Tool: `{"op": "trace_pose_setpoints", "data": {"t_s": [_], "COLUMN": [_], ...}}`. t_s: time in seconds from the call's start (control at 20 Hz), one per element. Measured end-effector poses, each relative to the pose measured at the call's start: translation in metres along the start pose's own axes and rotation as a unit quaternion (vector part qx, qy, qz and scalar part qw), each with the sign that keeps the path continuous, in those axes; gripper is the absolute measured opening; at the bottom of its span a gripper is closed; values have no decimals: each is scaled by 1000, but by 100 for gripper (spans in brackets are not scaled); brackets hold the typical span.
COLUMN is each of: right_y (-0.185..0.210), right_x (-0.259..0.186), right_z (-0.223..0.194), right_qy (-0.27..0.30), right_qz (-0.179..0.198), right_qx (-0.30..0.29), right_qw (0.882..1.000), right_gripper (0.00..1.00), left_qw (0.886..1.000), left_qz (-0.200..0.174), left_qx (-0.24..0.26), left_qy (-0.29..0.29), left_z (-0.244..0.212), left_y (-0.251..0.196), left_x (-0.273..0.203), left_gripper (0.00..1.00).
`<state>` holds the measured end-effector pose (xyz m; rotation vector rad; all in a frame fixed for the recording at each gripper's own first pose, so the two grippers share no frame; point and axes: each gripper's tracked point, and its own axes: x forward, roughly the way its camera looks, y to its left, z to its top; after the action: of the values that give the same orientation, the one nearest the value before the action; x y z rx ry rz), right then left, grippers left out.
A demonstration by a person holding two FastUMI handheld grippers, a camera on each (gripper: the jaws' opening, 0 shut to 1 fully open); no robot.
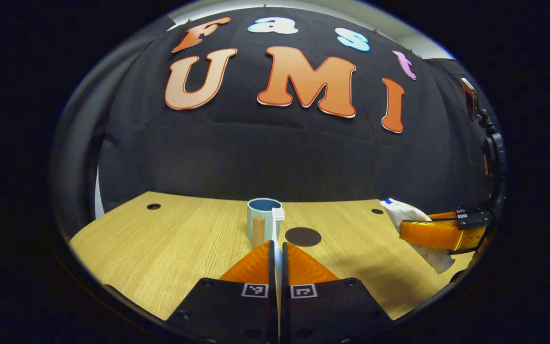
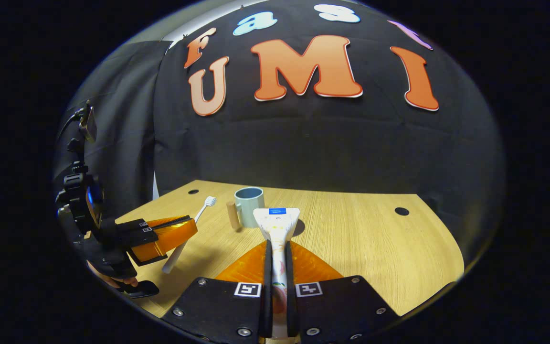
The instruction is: Put the toothbrush and toothpaste on the desktop into the cup, then pick up the cup and place it on the coaster on the desktop.
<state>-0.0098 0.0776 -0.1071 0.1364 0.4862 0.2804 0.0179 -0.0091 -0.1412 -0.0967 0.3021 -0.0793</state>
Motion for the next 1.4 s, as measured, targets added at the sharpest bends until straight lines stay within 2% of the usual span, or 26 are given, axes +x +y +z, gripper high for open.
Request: {"op": "trace_pose_setpoints", "data": {"t_s": [0.25, 0.85, 1.15, 1.4], "right_y": [-5, -20, -39, -46], "right_x": [-1, 1, 10, 22], "right_z": [44, 111, 127, 132], "right_qy": [-55, -139, -167, -176], "right_qz": [-1, -15, -31, -31], "right_qx": [8, -9, -18, -18], "right_qw": [998, 990, 985, 984], "right_gripper": [12, 12, 12, 12], "left_qw": [999, 995, 992, 986], "left_qz": [0, -14, -38, -83], "left_qx": [-22, -41, -34, -25], "left_qy": [-48, -92, -116, -141], "left_z": [51, 102, 125, 142], "left_y": [13, 39, 43, 39], "left_x": [19, 97, 155, 190], "left_gripper": [2, 2, 2, 2]}}
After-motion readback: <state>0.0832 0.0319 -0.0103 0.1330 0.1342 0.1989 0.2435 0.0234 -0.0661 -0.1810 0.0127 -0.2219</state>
